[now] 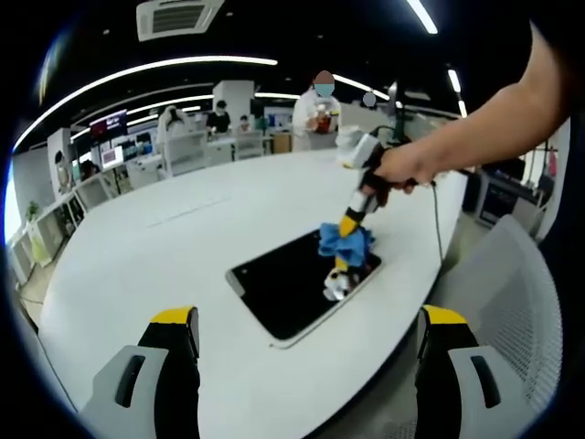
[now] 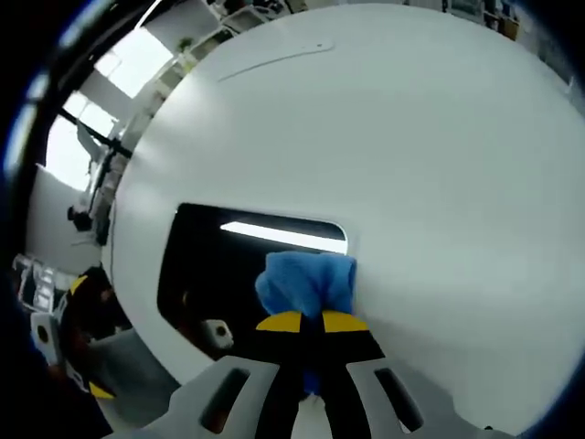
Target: Wipe the mirror surface with the cleaning cloth until all visible marks leave the cleaned area.
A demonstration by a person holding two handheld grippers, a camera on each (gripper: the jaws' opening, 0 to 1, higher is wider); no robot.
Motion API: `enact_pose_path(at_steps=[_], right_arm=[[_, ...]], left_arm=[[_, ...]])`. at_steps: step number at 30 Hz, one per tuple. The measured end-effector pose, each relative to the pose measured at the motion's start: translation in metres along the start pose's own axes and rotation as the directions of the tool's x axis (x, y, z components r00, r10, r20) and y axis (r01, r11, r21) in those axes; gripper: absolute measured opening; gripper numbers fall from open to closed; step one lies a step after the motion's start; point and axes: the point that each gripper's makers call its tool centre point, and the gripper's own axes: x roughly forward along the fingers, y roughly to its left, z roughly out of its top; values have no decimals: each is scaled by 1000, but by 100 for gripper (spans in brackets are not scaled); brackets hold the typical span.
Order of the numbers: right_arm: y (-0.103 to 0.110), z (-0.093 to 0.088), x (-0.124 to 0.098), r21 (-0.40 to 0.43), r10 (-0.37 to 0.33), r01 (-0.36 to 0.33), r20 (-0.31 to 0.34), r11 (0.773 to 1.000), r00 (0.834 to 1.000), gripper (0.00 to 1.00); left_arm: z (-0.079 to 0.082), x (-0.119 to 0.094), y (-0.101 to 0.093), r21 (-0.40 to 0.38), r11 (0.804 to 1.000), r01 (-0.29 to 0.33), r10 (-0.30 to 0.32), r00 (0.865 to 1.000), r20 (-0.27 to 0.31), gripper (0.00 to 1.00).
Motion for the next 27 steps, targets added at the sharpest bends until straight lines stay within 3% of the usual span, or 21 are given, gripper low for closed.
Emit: enact_pose_path(at_steps=[10, 13, 27], right_arm=[[-5, 0, -2, 28, -7, 6, 26, 1000, 1000, 0], [-3, 0, 0, -25, -31, 32, 28, 999, 999, 0], [-2, -3, -1, -21, -27, 29, 81, 999, 996, 0]], left_arm=[[0, 0, -1, 1, 1000, 3, -3, 1000, -4, 100], [0, 0, -2, 0, 1000, 7, -7, 1000, -7, 100], [1, 0, -2, 5, 1000, 5, -5, 1000, -2, 100]])
